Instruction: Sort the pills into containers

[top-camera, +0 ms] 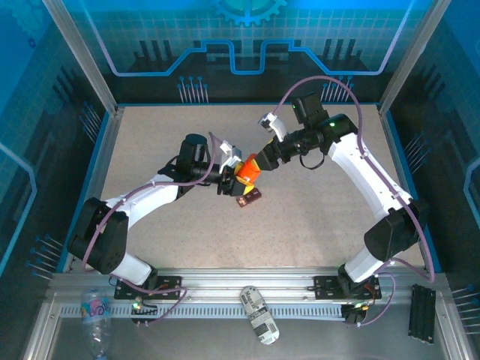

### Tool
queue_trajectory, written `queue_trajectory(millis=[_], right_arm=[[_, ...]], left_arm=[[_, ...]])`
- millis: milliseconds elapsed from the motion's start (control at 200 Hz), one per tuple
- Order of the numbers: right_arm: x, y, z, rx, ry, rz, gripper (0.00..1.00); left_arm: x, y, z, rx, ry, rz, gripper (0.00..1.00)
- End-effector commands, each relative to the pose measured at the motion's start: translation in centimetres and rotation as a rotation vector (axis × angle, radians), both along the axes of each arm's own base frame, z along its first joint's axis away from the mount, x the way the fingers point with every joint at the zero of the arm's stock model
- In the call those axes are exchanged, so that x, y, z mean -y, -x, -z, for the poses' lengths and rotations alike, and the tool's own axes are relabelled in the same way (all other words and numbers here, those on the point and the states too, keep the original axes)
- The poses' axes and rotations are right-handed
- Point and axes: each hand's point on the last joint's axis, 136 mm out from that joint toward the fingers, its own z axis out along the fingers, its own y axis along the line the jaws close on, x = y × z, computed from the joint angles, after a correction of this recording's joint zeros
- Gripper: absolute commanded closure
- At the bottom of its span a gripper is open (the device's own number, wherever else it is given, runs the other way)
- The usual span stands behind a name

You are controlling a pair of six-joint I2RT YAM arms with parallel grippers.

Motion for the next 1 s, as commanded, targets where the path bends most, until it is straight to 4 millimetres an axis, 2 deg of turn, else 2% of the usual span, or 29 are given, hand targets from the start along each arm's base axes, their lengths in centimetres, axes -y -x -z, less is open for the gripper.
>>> queue_trajectory(millis=[0,155,385,480,610,680,780,856,996], right_arm=[[-0.6,0.7,1.0,-0.047,-0.004,-0.032,0.34],[-0.7,0.7,1.6,-0.058,-0.003,-0.030,0.39],[-0.7,0.4,2.1,-0.075,-0.008,0.001,0.60],[-0.8,-0.2,3.2,-0.110,0.003,0.078,0.69],[-1.3,-1.4,6.1,-0.198,0.033,0.287,0.76],[-1.9,-1.8,7.5,-0.252,0.028,0.382,0.77],[-2.9,-2.2,8.5,-0.268,0.016,0.481,0.77],[-3.6,-2.3,8.6,-0.269,-0.002,0.512,0.75],[-3.6,-2.7,8.5,-0.260,-0.023,0.543,0.73]], left_arm=[[0.1,0.0,-2.6,0.082,0.045,0.036,1.00],[0.1,-0.2,-2.7,0.085,0.046,0.034,1.00],[0.1,-0.5,-2.8,0.095,0.047,0.020,1.00],[0.1,-1.2,-3.1,0.124,0.057,-0.030,1.00],[-0.3,-3.2,-4.4,0.205,0.121,-0.175,1.00],[-0.2,-3.6,-4.8,0.245,0.149,-0.221,1.00],[0.3,-3.9,-4.7,0.291,0.138,-0.263,1.00],[0.6,-4.1,-4.4,0.304,0.129,-0.280,1.00],[0.6,-4.6,-3.9,0.296,0.134,-0.308,1.00]])
